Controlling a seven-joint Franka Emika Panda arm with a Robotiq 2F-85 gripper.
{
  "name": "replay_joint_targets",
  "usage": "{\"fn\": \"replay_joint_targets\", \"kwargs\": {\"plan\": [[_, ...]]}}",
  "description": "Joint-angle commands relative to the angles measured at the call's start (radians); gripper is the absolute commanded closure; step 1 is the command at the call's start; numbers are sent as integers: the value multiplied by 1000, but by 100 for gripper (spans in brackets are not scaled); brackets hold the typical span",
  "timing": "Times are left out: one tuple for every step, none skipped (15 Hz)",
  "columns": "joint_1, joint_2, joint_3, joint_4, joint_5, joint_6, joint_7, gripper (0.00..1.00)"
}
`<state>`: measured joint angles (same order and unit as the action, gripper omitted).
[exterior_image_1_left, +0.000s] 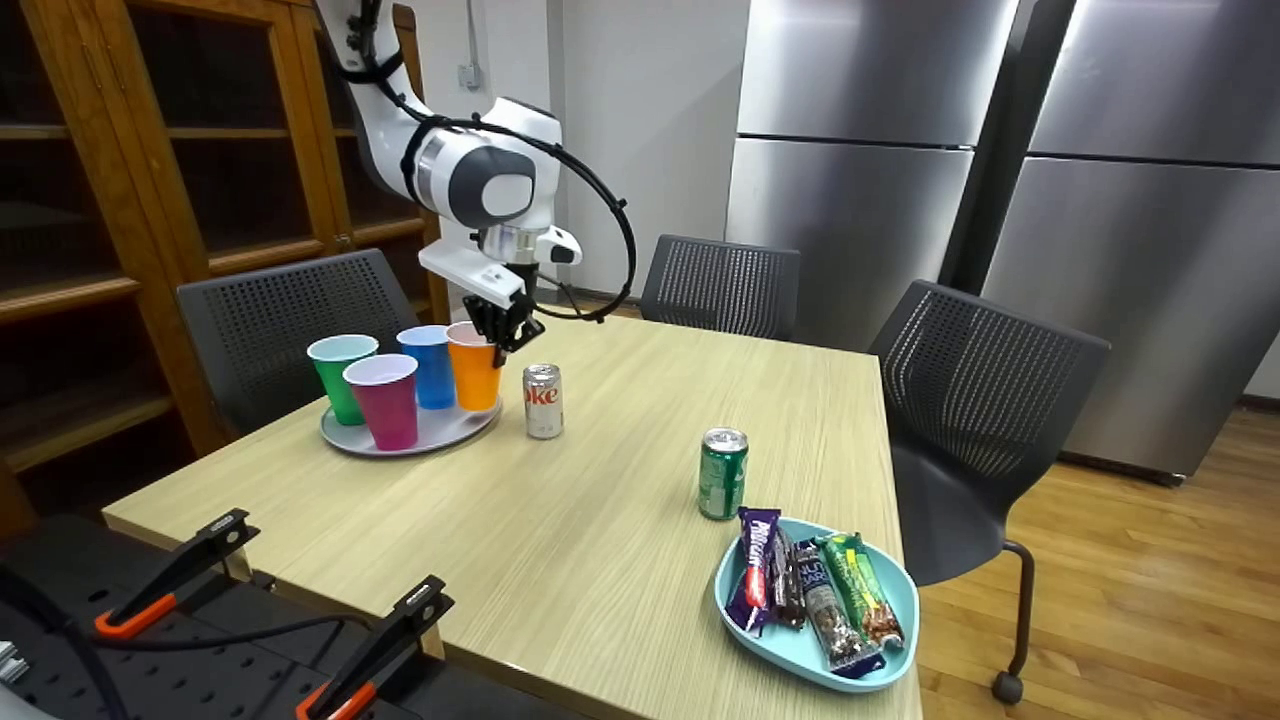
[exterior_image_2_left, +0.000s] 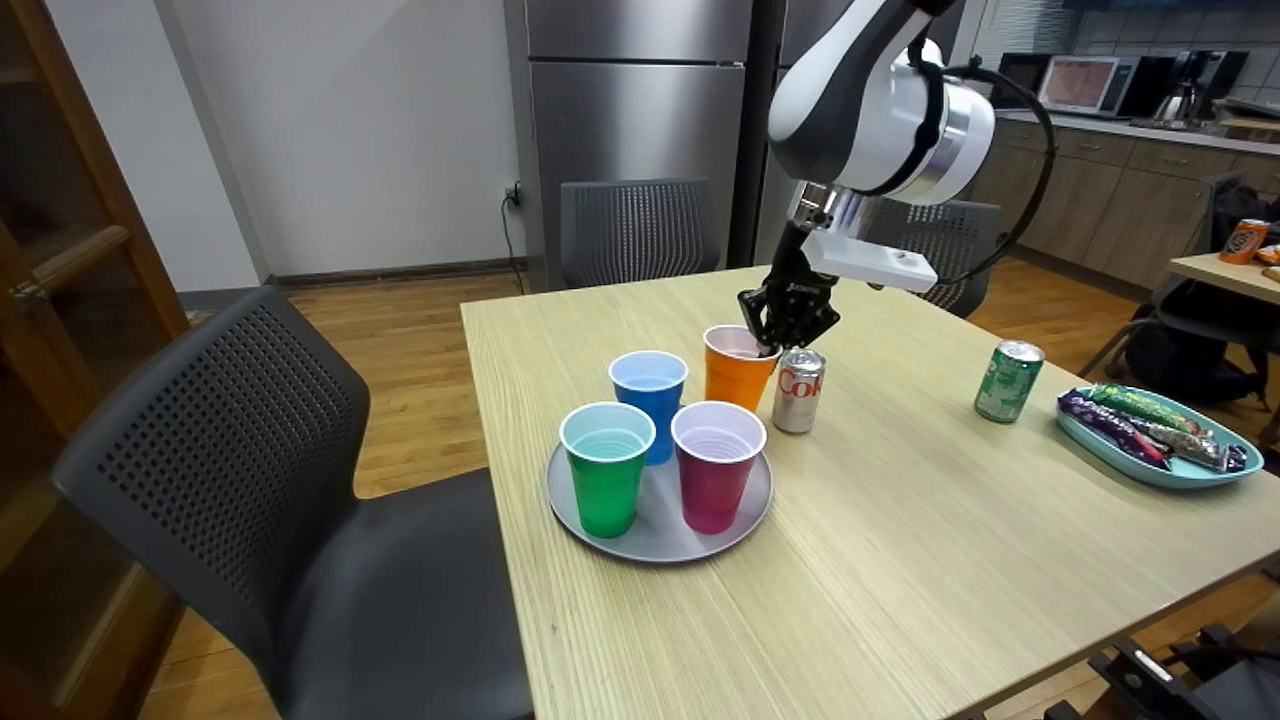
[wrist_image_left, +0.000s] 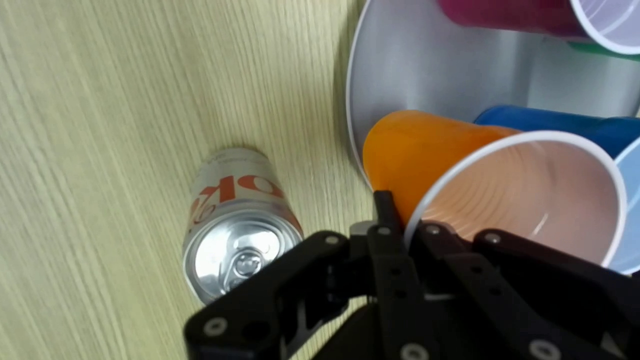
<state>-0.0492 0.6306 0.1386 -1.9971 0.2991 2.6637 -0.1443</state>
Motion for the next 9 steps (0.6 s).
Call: {"fn": "replay_joint_targets", "kwargs": {"plan": [[-4,24,13,38,-25,-34,10,99],[-4,27,16,40,-26,-35,10,99],[-5,30,19,41,-26,-36,8,99],[-5,32,23,40,-25,-37,7,99],[-4,34,24,40,-26,-35,7,99],[-2,36,24,39,-28,-31,9,99],[0,39,23,39,-29,-30,11,99],[2,42,22,40,-31,-28,14,99],[2,43,23,40,-32,-28,14,99]]}}
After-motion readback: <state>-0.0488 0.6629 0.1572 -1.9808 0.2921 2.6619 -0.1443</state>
